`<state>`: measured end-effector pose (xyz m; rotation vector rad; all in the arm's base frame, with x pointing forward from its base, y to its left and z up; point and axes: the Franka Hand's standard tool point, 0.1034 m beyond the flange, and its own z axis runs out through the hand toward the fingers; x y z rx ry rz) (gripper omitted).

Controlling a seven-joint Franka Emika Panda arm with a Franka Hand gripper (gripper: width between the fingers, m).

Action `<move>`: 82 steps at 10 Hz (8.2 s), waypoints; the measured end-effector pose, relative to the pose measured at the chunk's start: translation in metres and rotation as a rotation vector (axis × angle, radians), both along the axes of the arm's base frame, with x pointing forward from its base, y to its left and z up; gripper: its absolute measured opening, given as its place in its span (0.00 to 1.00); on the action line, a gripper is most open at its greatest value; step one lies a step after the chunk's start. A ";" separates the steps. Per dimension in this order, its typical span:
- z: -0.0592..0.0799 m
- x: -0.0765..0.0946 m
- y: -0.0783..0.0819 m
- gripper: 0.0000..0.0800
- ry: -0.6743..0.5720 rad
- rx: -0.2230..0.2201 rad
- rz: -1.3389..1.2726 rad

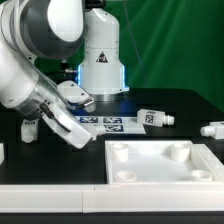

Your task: Assemble one leg

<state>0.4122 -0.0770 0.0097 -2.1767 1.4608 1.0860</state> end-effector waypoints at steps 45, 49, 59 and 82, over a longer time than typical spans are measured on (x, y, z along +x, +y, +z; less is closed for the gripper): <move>0.130 0.215 0.165 0.36 -1.295 -0.774 0.953; 0.103 0.218 0.166 0.36 -1.369 -0.812 1.100; 0.081 0.218 0.196 0.36 -1.381 -0.789 1.106; 0.076 0.221 0.169 0.81 -1.229 -0.717 1.215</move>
Offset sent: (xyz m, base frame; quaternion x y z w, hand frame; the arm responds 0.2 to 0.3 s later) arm 0.0000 0.0000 0.0000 0.0000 0.0000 0.0000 1.0000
